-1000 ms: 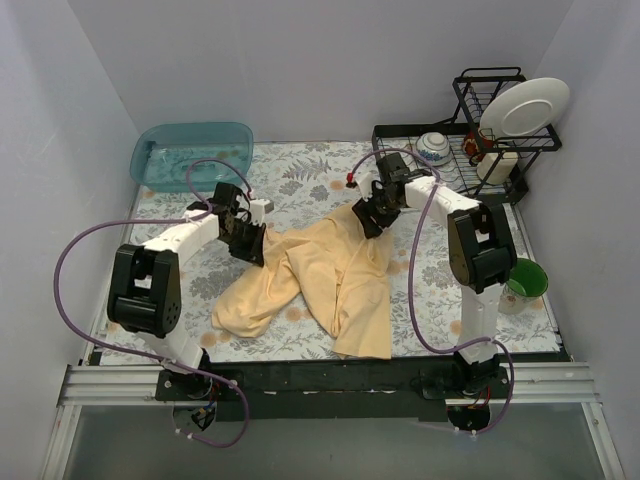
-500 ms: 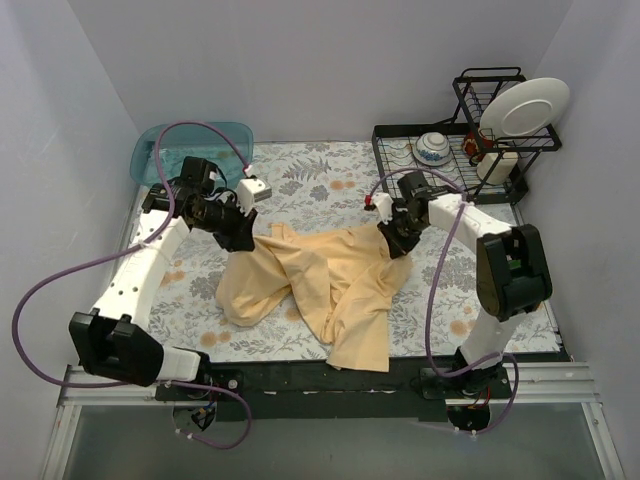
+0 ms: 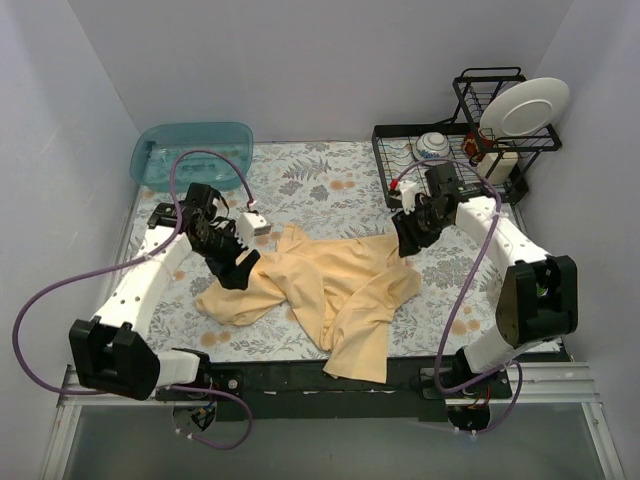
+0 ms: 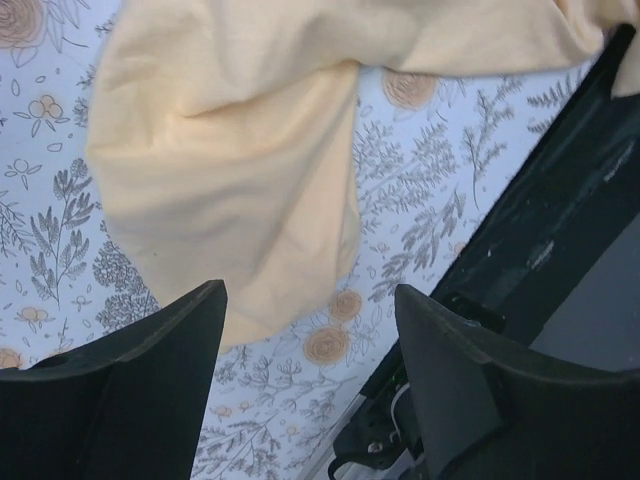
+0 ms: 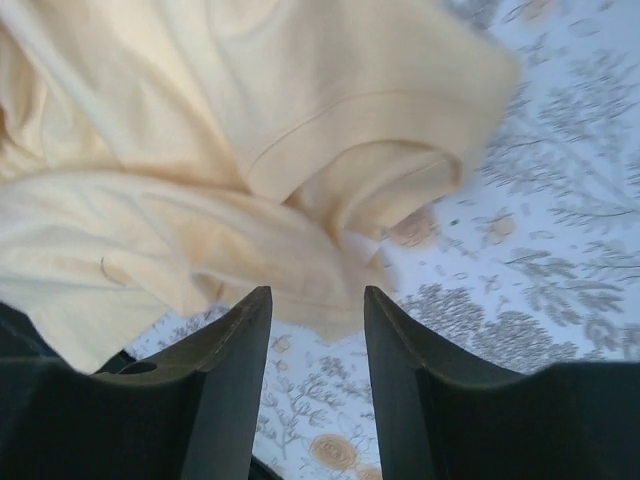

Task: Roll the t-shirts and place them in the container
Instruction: Flatten out the T-shirt at the center of the board.

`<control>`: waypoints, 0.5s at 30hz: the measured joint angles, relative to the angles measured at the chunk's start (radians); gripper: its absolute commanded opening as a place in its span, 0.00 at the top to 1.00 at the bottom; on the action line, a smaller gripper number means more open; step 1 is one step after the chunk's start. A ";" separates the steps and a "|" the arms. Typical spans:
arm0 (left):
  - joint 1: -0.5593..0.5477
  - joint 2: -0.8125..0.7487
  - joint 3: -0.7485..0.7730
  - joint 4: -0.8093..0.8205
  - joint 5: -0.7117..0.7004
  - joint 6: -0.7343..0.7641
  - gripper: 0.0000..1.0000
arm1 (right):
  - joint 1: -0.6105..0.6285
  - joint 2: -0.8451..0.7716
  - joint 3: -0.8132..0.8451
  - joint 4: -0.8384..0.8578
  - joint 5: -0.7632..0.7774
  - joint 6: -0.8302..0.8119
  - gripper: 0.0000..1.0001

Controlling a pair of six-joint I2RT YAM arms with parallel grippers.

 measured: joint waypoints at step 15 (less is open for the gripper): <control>0.000 0.199 0.029 0.271 -0.041 -0.479 0.27 | -0.050 0.359 0.147 0.101 0.002 0.006 0.37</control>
